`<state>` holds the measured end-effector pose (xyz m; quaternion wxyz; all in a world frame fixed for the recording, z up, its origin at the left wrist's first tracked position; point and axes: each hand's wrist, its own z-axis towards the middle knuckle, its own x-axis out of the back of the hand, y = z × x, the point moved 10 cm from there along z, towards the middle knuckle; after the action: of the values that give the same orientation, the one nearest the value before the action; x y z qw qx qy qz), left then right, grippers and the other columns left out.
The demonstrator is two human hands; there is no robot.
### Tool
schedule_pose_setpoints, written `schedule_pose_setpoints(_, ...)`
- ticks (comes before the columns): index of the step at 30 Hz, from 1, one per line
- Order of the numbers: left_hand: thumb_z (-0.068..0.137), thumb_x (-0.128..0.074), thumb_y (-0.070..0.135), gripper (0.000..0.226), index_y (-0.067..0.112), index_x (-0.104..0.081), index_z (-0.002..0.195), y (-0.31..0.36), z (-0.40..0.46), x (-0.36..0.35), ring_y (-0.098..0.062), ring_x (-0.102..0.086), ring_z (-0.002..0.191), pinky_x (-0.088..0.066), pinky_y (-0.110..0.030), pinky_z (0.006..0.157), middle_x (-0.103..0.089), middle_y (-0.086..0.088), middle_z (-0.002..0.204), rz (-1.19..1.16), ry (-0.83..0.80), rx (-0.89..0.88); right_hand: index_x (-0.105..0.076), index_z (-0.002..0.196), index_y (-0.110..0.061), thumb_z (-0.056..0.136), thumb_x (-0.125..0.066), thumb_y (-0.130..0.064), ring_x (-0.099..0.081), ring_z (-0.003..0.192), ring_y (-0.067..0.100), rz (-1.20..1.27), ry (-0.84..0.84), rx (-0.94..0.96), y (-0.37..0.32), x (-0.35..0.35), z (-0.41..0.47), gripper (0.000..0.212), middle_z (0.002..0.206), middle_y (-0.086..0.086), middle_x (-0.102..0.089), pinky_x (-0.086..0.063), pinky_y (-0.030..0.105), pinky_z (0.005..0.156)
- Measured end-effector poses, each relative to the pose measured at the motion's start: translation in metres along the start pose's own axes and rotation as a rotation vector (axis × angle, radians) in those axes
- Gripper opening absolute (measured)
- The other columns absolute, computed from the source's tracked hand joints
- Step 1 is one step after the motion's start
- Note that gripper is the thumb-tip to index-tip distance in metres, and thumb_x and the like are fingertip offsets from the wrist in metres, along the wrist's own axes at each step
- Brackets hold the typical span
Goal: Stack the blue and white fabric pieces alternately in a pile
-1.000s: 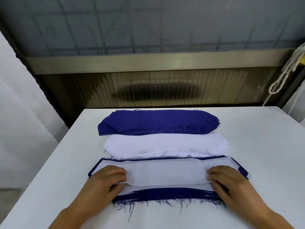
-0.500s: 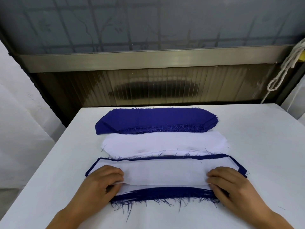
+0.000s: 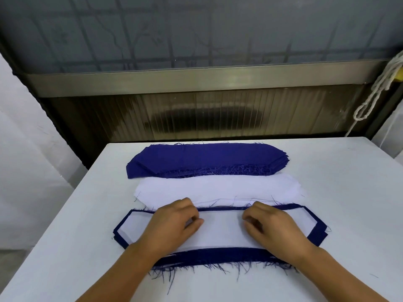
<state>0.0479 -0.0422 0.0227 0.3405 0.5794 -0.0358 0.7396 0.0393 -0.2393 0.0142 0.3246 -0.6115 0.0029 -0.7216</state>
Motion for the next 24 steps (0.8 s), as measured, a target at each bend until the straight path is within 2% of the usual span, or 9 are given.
schedule_pose_setpoints(5,0.087,-0.069,0.028,0.02,0.02,-0.057,0.073,-0.021,-0.012,-0.002,-0.004,-0.046,0.062,-0.044,-0.024,0.054,-0.051,0.012,0.076,0.056,0.012,0.035,-0.059,0.074,-0.025,0.083,-0.07,-0.017,-0.046,0.057,0.005,-0.041,0.072,-0.08,0.027,0.011,-0.012,0.017,0.07,-0.015,-0.053,-0.039,0.018,0.052)
schedule_pose_setpoints(8,0.088,-0.063,0.034,0.024,0.022,-0.055,0.069,-0.04,-0.021,0.01,-0.002,-0.043,0.056,-0.043,-0.023,0.049,-0.047,0.016,0.072,0.093,0.05,0.07,-0.056,0.069,-0.026,0.077,-0.075,-0.014,-0.043,0.051,0.004,-0.074,0.13,-0.149,0.049,0.027,-0.021,0.024,0.063,-0.017,-0.048,-0.041,0.02,0.047)
schedule_pose_setpoints(9,0.087,-0.061,0.036,0.025,0.023,-0.054,0.067,-0.045,-0.022,0.014,-0.001,-0.041,0.054,-0.042,-0.022,0.047,-0.045,0.016,0.07,0.113,0.059,0.081,-0.055,0.068,-0.026,0.075,-0.075,-0.014,-0.041,0.049,0.004,-0.089,0.141,-0.174,0.055,0.031,-0.022,0.025,0.06,-0.018,-0.046,-0.042,0.023,0.045)
schedule_pose_setpoints(11,0.083,-0.071,0.03,0.029,0.023,-0.051,0.063,-0.054,-0.019,0.021,-0.001,-0.037,0.052,-0.036,-0.018,0.046,-0.041,0.017,0.066,0.17,0.081,0.102,-0.053,0.065,-0.028,0.075,-0.073,-0.016,-0.038,0.046,0.006,-0.127,0.137,-0.235,0.068,0.034,-0.017,0.025,0.055,-0.019,-0.04,-0.04,0.023,0.044)
schedule_pose_setpoints(14,0.079,-0.077,0.022,0.025,0.022,-0.056,0.066,-0.061,-0.003,0.026,-0.003,-0.044,0.057,-0.036,-0.017,0.049,-0.048,0.015,0.069,0.238,0.115,0.133,-0.054,0.07,-0.029,0.081,-0.067,-0.021,-0.043,0.051,0.009,-0.163,0.127,-0.275,0.08,0.036,0.003,0.019,0.062,-0.015,-0.047,-0.041,0.027,0.049)
schedule_pose_setpoints(16,0.081,-0.075,0.019,0.009,0.02,-0.066,0.081,-0.061,0.015,0.029,-0.01,-0.055,0.07,-0.044,-0.022,0.058,-0.059,0.01,0.082,0.265,0.176,0.11,-0.062,0.084,-0.027,0.086,-0.063,-0.024,-0.05,0.061,0.008,-0.153,0.158,-0.257,0.082,0.037,0.024,0.004,0.077,-0.013,-0.056,-0.044,0.027,0.055)
schedule_pose_setpoints(19,0.083,-0.073,0.013,0.027,0.013,-0.069,0.11,-0.067,0.049,0.026,-0.021,-0.063,0.095,-0.051,-0.034,0.081,-0.067,0.0,0.11,0.296,0.22,0.12,-0.065,0.111,-0.018,0.088,-0.066,-0.018,-0.058,0.09,0.015,-0.143,0.218,-0.228,0.085,0.037,0.062,0.023,0.104,-0.004,-0.063,-0.048,0.027,0.075)
schedule_pose_setpoints(22,0.093,-0.061,0.017,0.044,0.012,-0.055,0.135,-0.084,0.081,0.015,-0.023,-0.047,0.13,-0.034,-0.036,0.11,-0.053,-0.004,0.14,0.297,0.154,0.202,-0.055,0.13,-0.017,0.09,-0.063,-0.018,-0.051,0.121,0.018,-0.12,0.173,-0.247,0.092,0.03,0.098,0.041,0.132,-0.002,-0.056,-0.042,0.03,0.101)
schedule_pose_setpoints(24,0.098,-0.052,0.024,0.05,0.015,-0.042,0.145,-0.097,0.093,0.003,-0.02,-0.032,0.141,-0.021,-0.032,0.117,-0.038,-0.002,0.152,0.276,0.088,0.241,-0.049,0.138,-0.018,0.091,-0.06,-0.017,-0.045,0.13,0.017,-0.084,0.114,-0.253,0.097,0.02,0.113,0.048,0.141,-0.001,-0.051,-0.035,0.028,0.107)
